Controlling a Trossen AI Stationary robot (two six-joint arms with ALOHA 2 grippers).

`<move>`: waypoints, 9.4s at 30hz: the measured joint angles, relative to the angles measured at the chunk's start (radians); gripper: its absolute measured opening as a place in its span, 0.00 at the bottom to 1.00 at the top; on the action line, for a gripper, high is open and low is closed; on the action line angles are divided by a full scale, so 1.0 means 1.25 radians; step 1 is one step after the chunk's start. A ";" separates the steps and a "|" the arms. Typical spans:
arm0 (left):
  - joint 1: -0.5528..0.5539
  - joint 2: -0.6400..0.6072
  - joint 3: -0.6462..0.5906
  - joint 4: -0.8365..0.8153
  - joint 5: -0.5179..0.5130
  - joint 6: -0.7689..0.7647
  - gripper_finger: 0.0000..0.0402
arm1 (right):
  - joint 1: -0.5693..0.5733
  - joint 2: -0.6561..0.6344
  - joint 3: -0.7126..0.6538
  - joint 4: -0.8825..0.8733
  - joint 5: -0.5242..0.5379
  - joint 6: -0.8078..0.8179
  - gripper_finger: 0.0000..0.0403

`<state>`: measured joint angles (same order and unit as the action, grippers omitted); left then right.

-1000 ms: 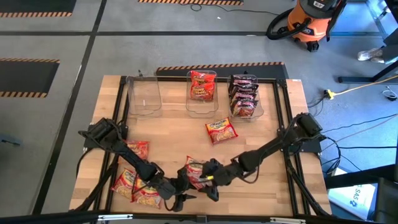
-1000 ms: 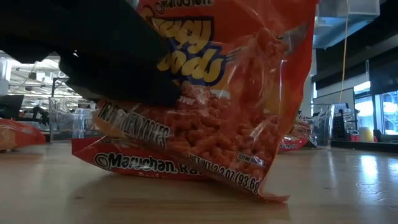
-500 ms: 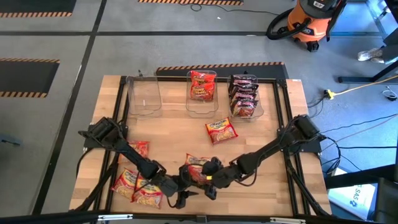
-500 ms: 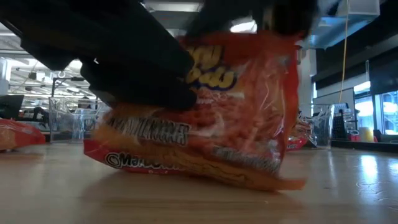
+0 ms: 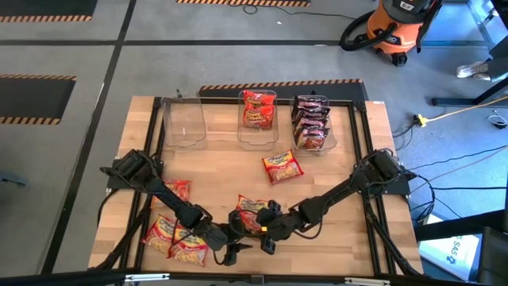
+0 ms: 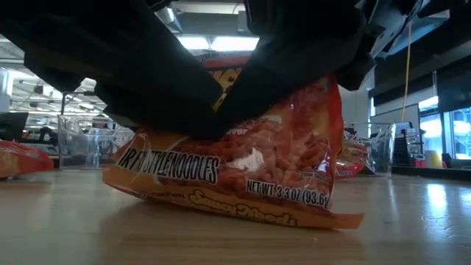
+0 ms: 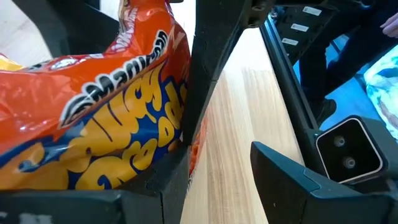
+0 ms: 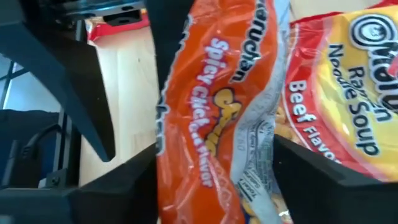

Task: Sort Maruchan noodles
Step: Put the orange noodle pack into the middle transparent bin

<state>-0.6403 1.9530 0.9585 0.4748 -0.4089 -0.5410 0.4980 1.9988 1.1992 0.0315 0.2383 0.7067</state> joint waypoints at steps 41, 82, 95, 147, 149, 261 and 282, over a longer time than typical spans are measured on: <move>0.038 -0.652 -0.396 -0.264 0.123 0.167 0.41 | -0.292 -0.245 -0.002 -0.112 -0.038 -0.441 0.33; 0.172 -0.804 -0.480 -0.263 0.045 0.100 0.41 | -0.838 -0.076 -0.001 -0.080 -0.461 -0.861 0.33; 0.172 -0.804 -0.480 -0.264 0.048 0.100 0.41 | -0.839 -0.059 0.002 -0.079 -0.467 -0.854 0.37; 0.165 -0.777 -0.480 -0.235 0.041 0.108 0.41 | -0.445 -0.235 -0.063 0.053 -0.321 -0.551 0.55; 0.156 -0.754 -0.480 -0.207 0.043 0.108 0.41 | -0.384 -0.235 -0.085 0.108 -0.283 -0.527 0.55; 0.103 -0.450 -0.348 -0.349 0.067 0.204 0.41 | -0.068 -0.082 -0.198 0.421 0.076 -0.063 0.91; -0.015 -0.448 -0.271 -0.482 -0.060 -0.094 0.41 | -0.301 -0.047 -0.089 0.352 -0.123 -0.107 0.88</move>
<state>-0.6594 1.3926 0.6201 -0.1280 -0.4843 -0.6585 0.1220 1.9406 1.0882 0.4709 0.0845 0.5733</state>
